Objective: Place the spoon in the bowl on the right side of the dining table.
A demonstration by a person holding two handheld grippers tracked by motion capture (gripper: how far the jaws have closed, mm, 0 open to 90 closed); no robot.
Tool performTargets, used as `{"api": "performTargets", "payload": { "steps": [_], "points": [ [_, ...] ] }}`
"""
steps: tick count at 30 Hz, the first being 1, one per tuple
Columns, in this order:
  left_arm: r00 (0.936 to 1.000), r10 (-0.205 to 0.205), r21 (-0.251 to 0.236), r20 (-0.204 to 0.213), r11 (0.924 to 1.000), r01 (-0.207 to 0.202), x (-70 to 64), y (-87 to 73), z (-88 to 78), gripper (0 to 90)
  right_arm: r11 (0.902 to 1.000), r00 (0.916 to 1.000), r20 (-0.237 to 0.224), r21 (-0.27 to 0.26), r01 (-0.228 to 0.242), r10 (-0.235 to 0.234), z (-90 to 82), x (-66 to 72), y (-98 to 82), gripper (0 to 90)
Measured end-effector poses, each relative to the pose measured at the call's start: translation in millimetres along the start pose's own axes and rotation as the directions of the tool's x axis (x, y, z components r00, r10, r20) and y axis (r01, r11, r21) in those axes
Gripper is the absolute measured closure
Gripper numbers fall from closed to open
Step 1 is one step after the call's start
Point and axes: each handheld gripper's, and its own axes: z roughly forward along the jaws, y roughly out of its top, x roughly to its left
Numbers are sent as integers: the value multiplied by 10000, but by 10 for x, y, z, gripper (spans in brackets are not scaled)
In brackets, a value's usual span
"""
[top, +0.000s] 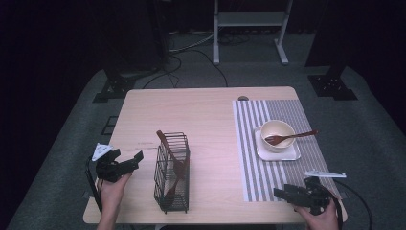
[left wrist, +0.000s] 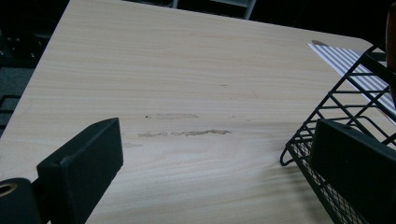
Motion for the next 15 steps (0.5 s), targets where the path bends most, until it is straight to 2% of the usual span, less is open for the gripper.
{"api": "performTargets", "payload": {
  "steps": [15],
  "points": [
    [10000, 27, 37, 82, 10000, -28, -16, -2, 9, 20, 9989, 9996, -143, -377, -264, 259, -3, -5, -128, 316]
  ]
}}
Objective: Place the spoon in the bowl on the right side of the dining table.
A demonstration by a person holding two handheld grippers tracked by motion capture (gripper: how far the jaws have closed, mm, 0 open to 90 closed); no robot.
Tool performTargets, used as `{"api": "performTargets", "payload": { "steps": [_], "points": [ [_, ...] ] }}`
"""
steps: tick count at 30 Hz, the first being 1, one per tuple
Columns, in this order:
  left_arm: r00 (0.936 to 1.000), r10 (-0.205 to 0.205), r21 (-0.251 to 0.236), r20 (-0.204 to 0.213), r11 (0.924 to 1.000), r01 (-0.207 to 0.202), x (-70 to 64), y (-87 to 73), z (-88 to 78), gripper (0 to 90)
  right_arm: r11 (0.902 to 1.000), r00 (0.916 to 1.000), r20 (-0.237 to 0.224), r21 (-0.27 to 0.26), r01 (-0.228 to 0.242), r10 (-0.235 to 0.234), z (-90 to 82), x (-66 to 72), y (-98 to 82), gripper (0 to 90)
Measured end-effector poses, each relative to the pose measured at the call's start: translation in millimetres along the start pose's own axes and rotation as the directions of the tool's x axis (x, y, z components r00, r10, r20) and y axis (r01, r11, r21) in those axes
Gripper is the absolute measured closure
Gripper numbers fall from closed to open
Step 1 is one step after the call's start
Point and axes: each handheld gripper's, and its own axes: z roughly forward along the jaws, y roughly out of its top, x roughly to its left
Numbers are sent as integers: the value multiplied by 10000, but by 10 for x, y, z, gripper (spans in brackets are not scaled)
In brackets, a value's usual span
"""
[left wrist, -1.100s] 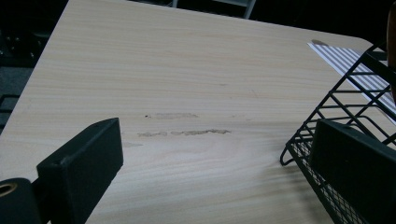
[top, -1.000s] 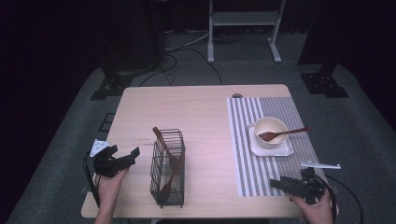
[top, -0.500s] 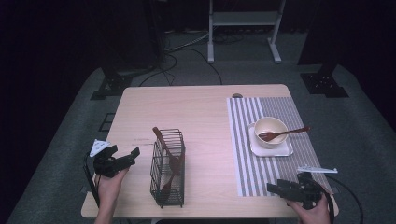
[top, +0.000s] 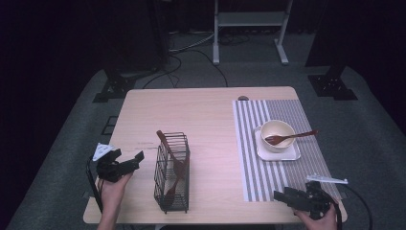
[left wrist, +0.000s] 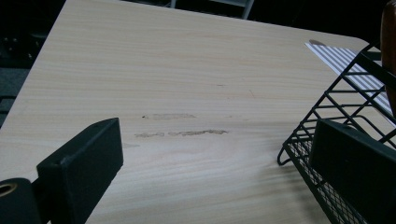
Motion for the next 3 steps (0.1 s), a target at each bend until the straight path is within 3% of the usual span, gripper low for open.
{"api": "performTargets", "payload": {
  "steps": [3],
  "points": [
    [10000, 6, -6, 41, 10000, -6, -5, 3, 2, 20, 9997, 10000, -12, -237, 48, -48, -25, 22, -19, 316]
  ]
}}
